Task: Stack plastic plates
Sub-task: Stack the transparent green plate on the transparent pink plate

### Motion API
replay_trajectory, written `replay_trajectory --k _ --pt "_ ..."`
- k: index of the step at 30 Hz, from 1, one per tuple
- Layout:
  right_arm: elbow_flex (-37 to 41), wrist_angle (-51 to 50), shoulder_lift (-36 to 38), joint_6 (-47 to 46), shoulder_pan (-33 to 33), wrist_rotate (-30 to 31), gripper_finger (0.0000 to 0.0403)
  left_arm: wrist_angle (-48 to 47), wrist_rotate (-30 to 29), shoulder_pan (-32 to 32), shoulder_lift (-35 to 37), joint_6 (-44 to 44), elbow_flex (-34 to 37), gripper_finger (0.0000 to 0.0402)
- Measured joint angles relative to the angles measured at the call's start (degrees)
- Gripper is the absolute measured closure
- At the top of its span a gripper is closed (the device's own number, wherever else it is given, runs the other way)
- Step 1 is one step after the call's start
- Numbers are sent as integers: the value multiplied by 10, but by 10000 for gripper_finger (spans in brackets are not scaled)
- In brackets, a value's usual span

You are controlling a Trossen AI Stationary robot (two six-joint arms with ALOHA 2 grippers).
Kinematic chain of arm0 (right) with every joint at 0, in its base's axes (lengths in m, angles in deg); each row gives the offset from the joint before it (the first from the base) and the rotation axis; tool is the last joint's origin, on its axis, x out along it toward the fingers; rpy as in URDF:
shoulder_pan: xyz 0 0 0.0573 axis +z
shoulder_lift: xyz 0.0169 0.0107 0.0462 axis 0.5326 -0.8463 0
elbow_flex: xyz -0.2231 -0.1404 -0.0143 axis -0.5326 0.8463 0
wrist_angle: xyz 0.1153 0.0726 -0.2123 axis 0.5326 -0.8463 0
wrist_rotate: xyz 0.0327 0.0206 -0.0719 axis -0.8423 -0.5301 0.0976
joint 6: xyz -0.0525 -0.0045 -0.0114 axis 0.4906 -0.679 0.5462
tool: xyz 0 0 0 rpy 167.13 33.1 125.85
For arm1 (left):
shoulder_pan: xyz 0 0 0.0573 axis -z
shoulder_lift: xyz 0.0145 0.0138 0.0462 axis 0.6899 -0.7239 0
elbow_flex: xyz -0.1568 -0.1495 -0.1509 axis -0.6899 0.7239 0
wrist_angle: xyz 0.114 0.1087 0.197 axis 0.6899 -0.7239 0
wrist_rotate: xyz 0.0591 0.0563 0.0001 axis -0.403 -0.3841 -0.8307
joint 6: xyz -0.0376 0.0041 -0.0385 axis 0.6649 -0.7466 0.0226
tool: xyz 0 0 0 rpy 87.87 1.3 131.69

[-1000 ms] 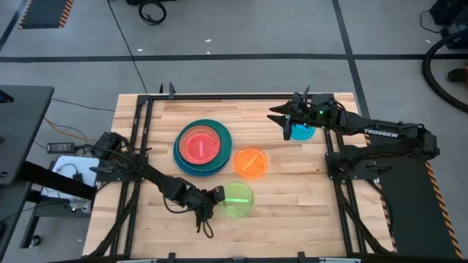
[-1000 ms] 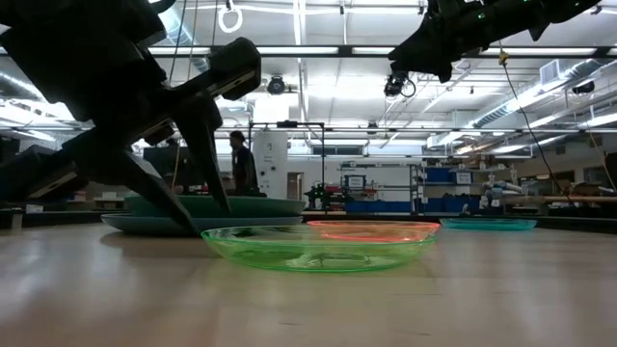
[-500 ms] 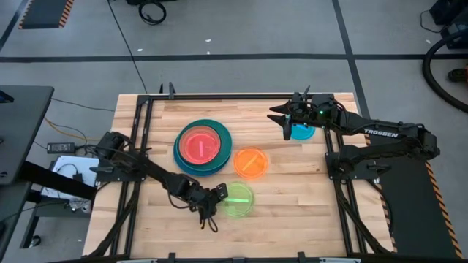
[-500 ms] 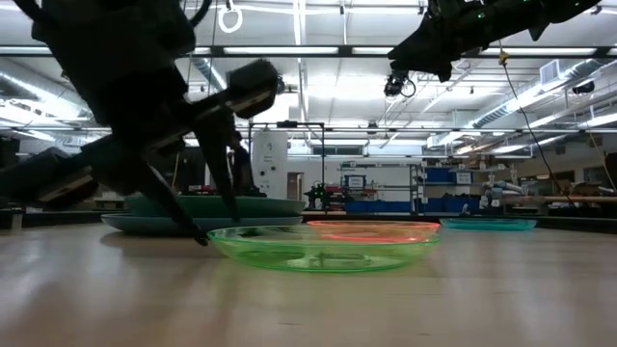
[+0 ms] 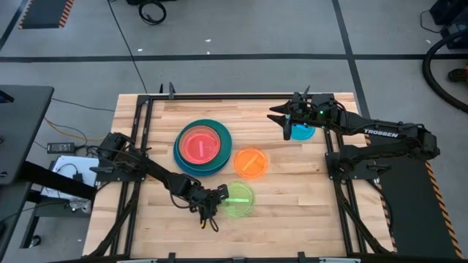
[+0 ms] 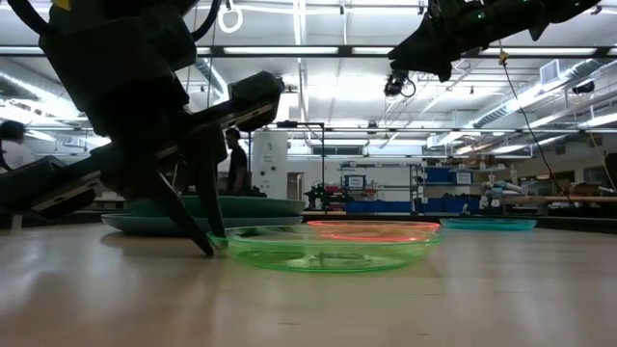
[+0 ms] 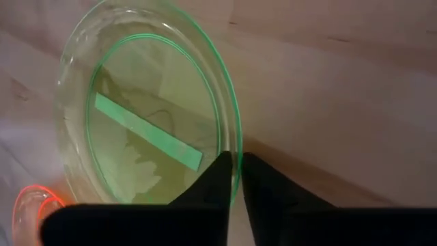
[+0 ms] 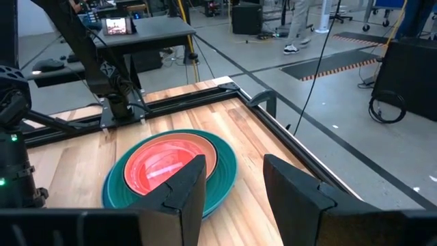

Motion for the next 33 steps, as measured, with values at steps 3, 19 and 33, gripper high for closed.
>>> replay_trajectory --k 3,19,33 --pt "0 0 0 0 0 0 245 3 1 2 -1 0 0 388" --pt "0 0 0 0 0 0 245 0 -38 15 47 57 2 394" --pt "0 0 0 0 0 0 245 -132 -156 -37 152 178 1 392"
